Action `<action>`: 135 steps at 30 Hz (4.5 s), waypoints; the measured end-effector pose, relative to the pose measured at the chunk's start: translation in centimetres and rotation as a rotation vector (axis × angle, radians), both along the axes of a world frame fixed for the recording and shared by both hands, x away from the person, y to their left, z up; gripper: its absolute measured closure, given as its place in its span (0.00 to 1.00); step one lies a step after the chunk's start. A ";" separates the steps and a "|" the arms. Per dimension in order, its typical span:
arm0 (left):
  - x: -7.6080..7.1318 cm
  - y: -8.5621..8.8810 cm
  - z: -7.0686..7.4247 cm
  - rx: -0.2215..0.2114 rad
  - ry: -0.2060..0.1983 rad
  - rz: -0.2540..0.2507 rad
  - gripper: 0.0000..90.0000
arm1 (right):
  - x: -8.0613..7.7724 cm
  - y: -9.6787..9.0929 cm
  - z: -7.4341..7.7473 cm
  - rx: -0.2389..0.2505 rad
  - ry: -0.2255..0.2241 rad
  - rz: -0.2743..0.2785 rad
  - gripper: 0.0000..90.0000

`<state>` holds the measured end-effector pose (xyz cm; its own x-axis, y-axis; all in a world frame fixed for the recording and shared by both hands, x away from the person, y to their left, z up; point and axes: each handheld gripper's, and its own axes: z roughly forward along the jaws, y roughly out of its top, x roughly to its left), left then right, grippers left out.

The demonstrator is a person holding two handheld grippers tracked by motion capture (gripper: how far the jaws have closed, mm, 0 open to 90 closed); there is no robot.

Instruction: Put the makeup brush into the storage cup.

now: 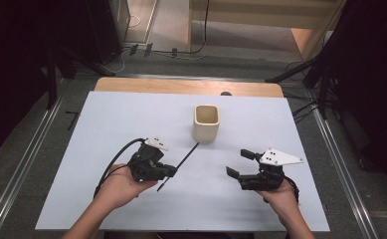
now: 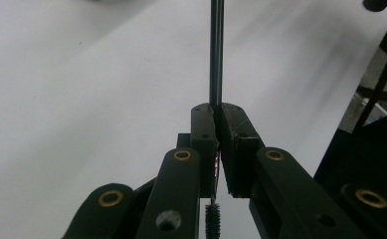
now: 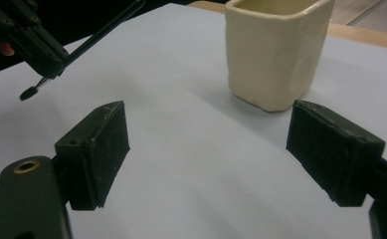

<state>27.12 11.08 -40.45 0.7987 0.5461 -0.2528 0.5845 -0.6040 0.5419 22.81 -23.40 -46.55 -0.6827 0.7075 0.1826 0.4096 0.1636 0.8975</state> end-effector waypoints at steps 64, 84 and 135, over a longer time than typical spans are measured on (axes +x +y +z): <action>2.7 3.3 0.2 0.127 0.078 -0.286 0.95 | 1.5 4.3 2.6 -0.079 0.032 0.371 0.21; 2.7 1.3 0.5 0.232 0.088 -0.451 0.95 | 3.4 7.0 4.0 -0.222 0.088 0.513 0.20; 2.1 -1.5 1.0 0.351 0.117 -0.629 0.95 | 5.2 13.3 3.6 -0.373 0.204 0.748 0.62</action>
